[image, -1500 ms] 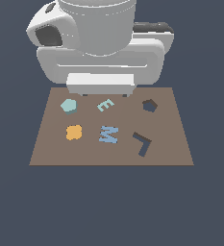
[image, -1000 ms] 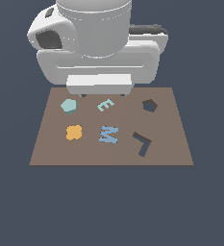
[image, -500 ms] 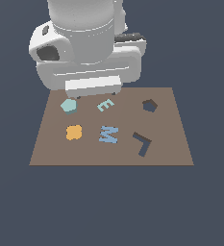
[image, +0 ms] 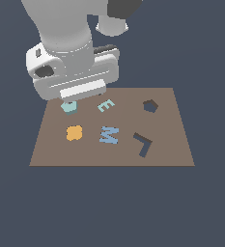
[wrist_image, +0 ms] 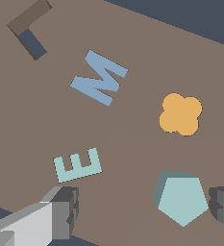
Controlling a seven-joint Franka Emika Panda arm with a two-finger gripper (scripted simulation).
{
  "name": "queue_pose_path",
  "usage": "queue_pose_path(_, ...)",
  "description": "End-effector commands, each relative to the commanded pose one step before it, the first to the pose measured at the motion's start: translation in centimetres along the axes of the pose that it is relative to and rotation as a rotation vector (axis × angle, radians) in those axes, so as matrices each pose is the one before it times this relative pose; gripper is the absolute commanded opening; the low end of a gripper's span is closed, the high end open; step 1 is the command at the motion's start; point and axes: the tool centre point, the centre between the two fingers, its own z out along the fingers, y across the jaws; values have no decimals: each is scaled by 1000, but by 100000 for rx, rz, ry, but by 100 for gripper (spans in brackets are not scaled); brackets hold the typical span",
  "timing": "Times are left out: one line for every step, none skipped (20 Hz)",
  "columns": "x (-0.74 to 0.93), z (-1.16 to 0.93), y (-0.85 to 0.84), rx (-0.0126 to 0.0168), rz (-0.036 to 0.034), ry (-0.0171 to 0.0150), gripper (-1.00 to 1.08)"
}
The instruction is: Insert a designated object into the corresponding slot on a board.
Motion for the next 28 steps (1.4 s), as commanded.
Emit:
queue_pose_path(-980, 1148, 916, 78, -6074, -261, 100)
queue_pose_path(-348, 419, 337, 26, -2178, -106, 100)
queue_pose_path(-332, 402, 326, 24, -2083, -102, 100)
queue_pose_path(-316, 384, 312, 22, -1991, -97, 100)
queue_pose_path(-301, 367, 299, 20, -1896, -93, 100)
queue_pose_path(-285, 349, 285, 19, -1801, -88, 100)
queue_pose_path(-270, 331, 273, 17, -1708, -84, 100)
queue_pose_path(-253, 314, 261, 14, -1616, -81, 100)
queue_pose_path(-236, 295, 249, 11, -1522, -78, 100)
queue_pose_path(-220, 277, 237, 8, -1427, -74, 100)
queue_pose_path(-204, 259, 223, 6, -1334, -70, 100)
queue_pose_path(-189, 241, 208, 5, -1239, -66, 100)
queue_pose_path(-174, 222, 192, 4, -1141, -61, 100)
queue_pose_path(-159, 203, 177, 3, -1039, -56, 100)
queue_pose_path(-143, 183, 160, 2, -935, -51, 100)
queue_pose_path(-125, 162, 143, 1, -833, -46, 100)
queue_pose_path(-109, 142, 127, 0, -728, -41, 100)
queue_pose_path(-91, 121, 111, -2, -624, -37, 100)
queue_pose_path(-74, 100, 96, -3, -516, -32, 100)
queue_pose_path(-55, 79, 80, -5, -413, -28, 100)
queue_pose_path(-36, 58, 64, -7, -308, -23, 100)
queue_pose_path(-21, 37, 51, -9, -194, -18, 100)
queue_pose_path(1, 16, 33, -11, -96, -14, 100)
queue_pose_path(6, 1, 15, 0, 0, 0, 100)
queue_pose_path(-20, -21, -51, 37, 313, -24, 100)
queue_pose_path(-2, 34, 3, 0, 0, 0, 100)
queue_pose_path(-6, 101, 9, 0, 0, 0, 100)
queue_pose_path(22, 163, -10, -11, -68, 3, 100)
